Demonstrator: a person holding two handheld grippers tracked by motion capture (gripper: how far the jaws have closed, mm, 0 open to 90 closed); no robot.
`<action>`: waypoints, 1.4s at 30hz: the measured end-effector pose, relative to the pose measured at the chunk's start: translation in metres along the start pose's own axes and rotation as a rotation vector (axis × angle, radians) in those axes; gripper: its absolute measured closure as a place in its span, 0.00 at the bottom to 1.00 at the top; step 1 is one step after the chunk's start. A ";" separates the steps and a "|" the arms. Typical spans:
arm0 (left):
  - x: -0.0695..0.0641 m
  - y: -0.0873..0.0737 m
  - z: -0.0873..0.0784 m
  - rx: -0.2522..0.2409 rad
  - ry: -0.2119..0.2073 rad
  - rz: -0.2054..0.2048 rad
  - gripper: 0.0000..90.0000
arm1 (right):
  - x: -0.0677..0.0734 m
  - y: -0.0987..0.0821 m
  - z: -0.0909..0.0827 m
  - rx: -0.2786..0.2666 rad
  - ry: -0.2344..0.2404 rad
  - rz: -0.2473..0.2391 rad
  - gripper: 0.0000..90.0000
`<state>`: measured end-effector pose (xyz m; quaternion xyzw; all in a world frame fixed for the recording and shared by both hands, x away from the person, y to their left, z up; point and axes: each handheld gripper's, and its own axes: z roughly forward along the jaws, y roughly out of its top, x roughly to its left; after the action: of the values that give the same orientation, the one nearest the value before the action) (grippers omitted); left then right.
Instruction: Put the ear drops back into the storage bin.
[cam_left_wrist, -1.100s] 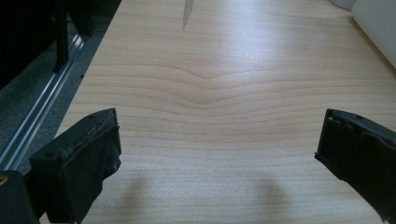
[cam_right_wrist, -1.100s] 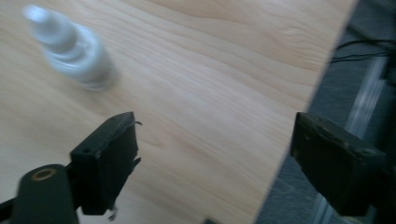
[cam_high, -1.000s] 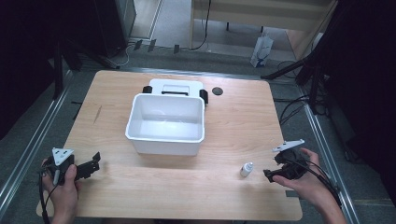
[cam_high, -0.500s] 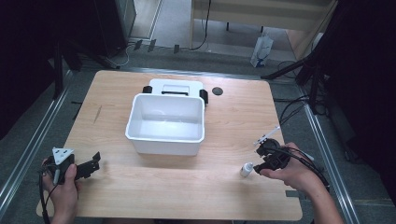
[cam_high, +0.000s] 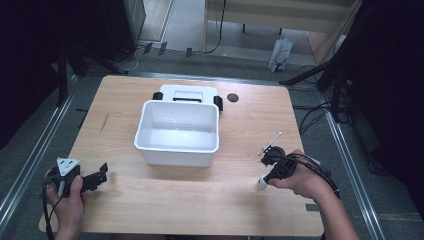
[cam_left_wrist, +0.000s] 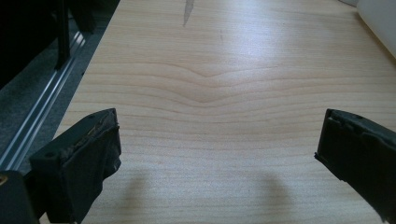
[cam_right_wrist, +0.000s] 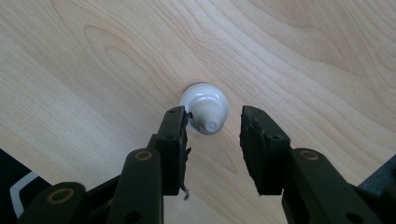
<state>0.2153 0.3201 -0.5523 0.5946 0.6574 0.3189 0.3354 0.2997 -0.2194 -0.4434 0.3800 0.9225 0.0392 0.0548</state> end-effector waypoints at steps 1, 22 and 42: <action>0.000 0.000 0.000 0.000 0.000 -0.001 0.00 | -0.001 0.001 0.003 0.001 0.004 -0.001 0.71; 0.001 0.000 0.000 -0.001 -0.002 -0.005 0.00 | -0.003 0.008 0.001 -0.022 0.051 -0.035 0.80; 0.000 0.000 0.000 0.000 0.000 -0.003 0.00 | -0.002 0.056 -0.051 -0.107 0.043 -0.069 0.80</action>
<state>0.2157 0.3199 -0.5524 0.5934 0.6584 0.3186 0.3359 0.3330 -0.1825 -0.3860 0.3434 0.9327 0.0949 0.0564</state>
